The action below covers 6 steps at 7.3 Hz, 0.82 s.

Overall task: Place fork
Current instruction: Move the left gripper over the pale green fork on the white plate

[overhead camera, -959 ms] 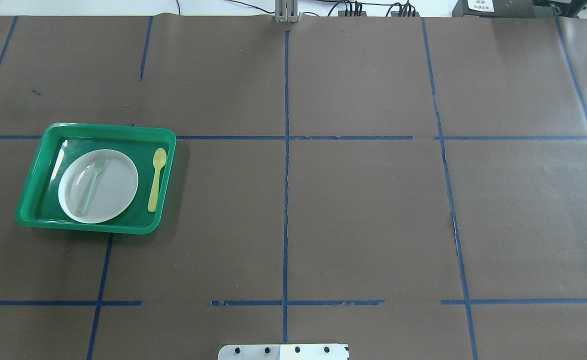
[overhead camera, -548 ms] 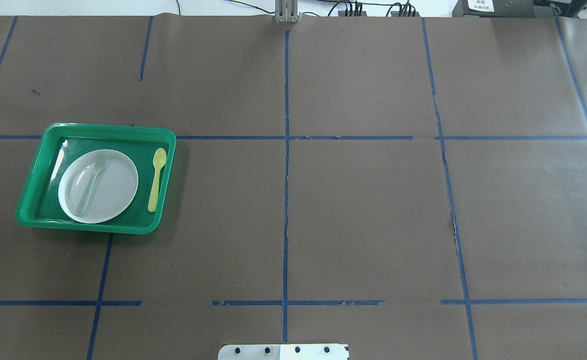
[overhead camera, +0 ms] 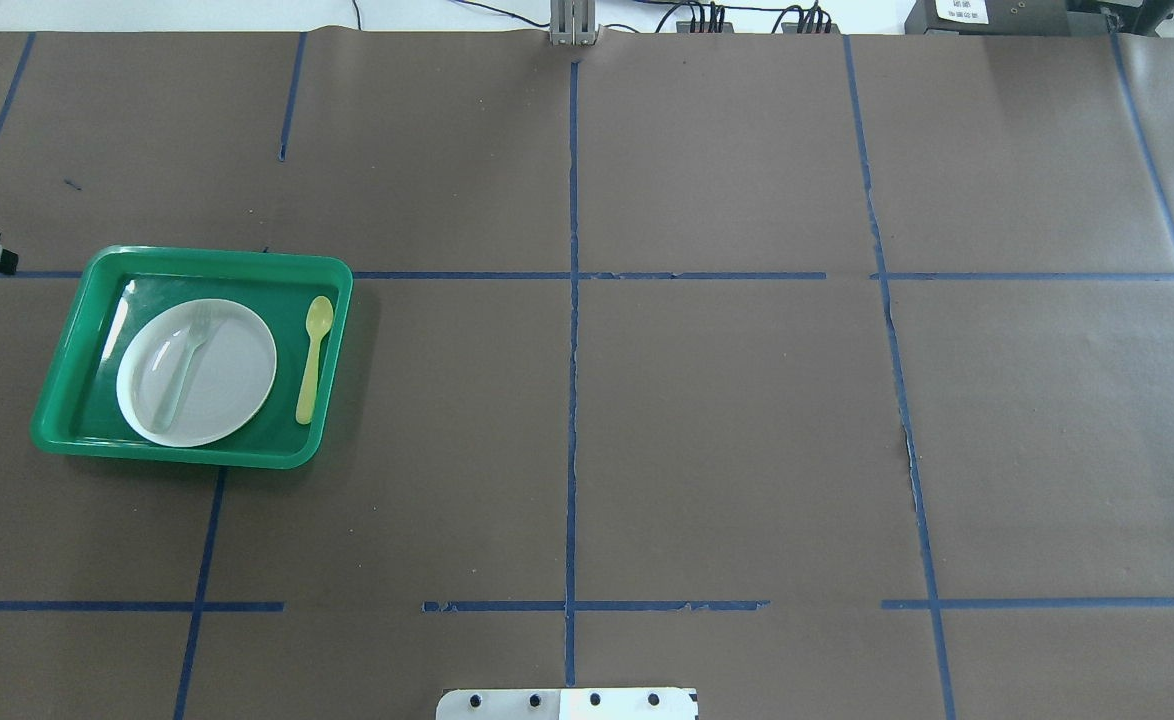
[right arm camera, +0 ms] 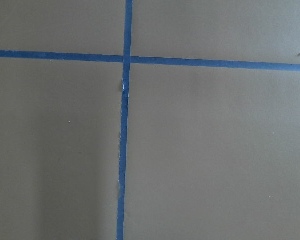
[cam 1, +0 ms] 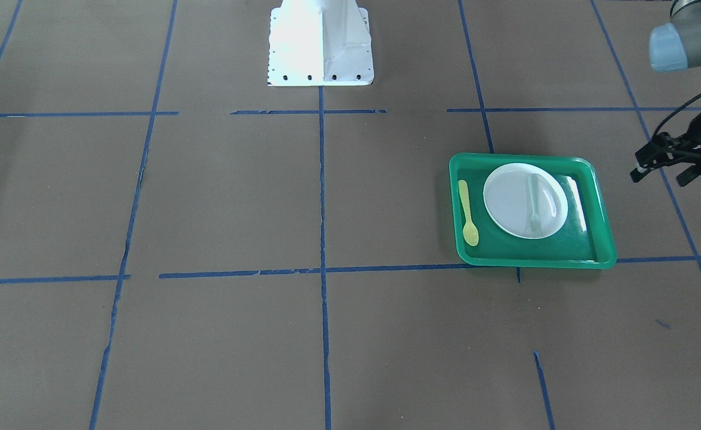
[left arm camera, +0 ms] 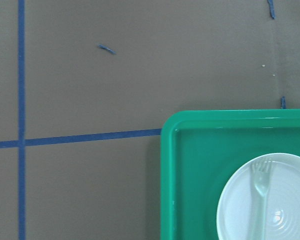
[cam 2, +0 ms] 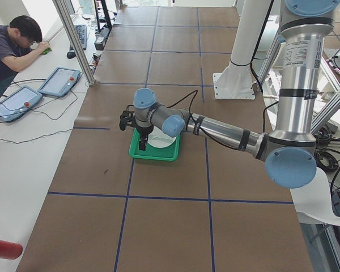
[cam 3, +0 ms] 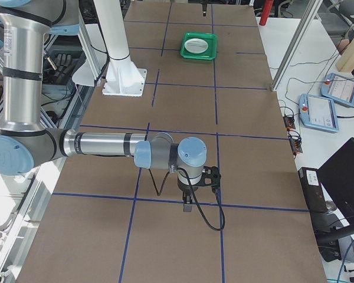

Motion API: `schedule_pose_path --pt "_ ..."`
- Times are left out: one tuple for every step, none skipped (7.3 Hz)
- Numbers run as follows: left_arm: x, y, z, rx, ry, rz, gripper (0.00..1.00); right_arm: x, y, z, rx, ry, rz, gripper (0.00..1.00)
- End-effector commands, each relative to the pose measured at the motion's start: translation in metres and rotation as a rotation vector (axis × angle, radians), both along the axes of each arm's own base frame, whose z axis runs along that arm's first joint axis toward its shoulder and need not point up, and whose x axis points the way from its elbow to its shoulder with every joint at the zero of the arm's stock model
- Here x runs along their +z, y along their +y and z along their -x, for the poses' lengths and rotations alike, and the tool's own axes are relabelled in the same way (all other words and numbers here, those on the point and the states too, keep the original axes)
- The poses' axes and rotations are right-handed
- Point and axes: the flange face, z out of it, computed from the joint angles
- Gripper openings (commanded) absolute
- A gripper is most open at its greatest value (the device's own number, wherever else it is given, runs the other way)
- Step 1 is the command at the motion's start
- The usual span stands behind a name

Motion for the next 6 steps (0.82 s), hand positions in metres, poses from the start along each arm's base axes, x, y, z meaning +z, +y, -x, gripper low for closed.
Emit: schedule_pose_path --pt "-0.011 0.006 -0.062 0.027 -0.006 -0.047 1.0 0.0 0.0 0.0 0.0 0.0 0.0 1.0" --pt "-0.019 0.003 -0.078 0.039 -0.014 -0.071 1.0 0.0 0.0 0.0 0.001 0.0 0.001 1.0" --pt "-0.012 0.006 -0.101 0.064 -0.027 -0.062 1.0 0.0 0.0 0.0 0.001 0.0 0.001 1.0" --pt "-0.01 0.006 -0.141 0.098 -0.047 -0.068 1.0 0.0 0.0 0.0 0.0 0.0 0.0 1.0" --pt "0.001 0.005 -0.158 0.093 -0.067 -0.052 1.0 0.0 0.0 0.0 0.001 0.0 0.001 1.0" --pt "0.014 0.005 -0.171 0.091 -0.058 -0.055 1.0 0.0 0.0 0.0 0.0 0.0 0.0 1.0"
